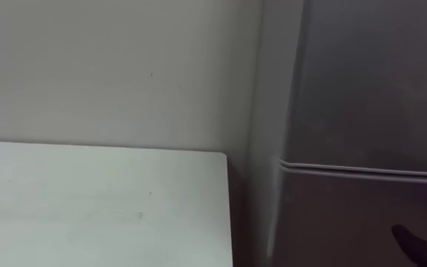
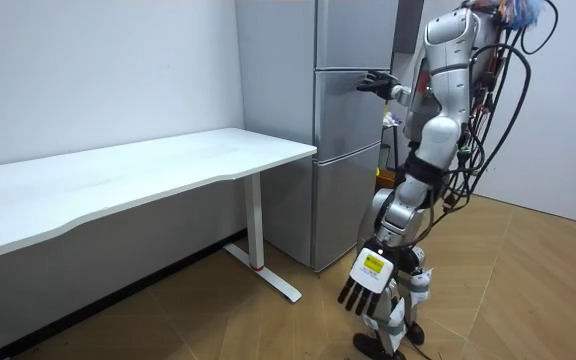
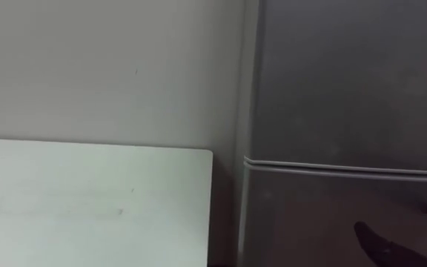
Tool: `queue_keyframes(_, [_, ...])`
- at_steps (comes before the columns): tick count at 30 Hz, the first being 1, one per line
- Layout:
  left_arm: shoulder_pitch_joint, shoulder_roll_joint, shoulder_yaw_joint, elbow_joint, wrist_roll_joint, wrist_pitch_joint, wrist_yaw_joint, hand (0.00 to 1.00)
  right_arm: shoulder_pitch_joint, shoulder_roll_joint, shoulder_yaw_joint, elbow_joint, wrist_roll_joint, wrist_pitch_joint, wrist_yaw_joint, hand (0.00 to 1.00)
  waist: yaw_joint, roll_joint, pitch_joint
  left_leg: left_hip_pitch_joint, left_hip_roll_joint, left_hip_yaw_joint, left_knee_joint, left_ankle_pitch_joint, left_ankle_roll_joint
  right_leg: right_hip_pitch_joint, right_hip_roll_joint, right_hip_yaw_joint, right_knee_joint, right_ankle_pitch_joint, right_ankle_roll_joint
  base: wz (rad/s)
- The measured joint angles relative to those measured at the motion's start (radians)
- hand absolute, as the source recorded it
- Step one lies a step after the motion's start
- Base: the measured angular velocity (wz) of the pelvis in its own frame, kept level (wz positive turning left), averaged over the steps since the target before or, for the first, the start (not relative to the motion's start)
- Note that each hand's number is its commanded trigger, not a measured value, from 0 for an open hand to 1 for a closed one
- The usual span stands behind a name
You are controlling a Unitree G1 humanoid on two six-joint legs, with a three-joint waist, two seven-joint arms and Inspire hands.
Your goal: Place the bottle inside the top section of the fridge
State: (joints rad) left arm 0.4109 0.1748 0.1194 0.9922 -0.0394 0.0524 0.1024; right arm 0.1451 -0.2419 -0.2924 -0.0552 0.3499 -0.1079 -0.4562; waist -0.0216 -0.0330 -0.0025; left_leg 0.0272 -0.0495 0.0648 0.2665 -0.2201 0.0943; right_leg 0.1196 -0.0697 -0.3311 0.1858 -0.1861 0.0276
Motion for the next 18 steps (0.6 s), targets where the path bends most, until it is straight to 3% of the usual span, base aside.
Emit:
queue_keyframes(9, [0.008, -0.010, -0.001, -0.017, -0.009, -0.008, 0.004, 0.00, 0.017, 0.000, -0.069, 0.000, 0.016, 0.000, -0.188, 0.00, -0.034, 0.011, -0.0071, 0.003, -0.002, -0.001, -0.034, -0.002, 0.001, -0.003, 0.004, 0.008, 0.001, 0.000, 0.002, 0.00])
queue_keyframes(15, [-0.014, -0.022, -0.001, -0.031, -0.009, -0.008, 0.040, 0.00, 0.088, 0.003, -0.062, 0.048, 0.006, 0.001, -0.251, 0.00, -0.029, 0.031, -0.0032, 0.026, -0.002, 0.007, -0.053, -0.002, 0.001, 0.006, 0.006, 0.034, 0.001, 0.000, 0.003, -0.05])
queue_keyframes(18, [-0.017, -0.029, -0.001, -0.031, -0.009, -0.009, 0.050, 0.00, 0.134, 0.015, -0.032, 0.092, -0.013, -0.003, -0.266, 0.00, -0.027, 0.037, -0.0020, 0.026, -0.002, 0.008, -0.052, -0.003, -0.001, 0.004, 0.010, 0.079, 0.000, 0.000, 0.003, -0.05])
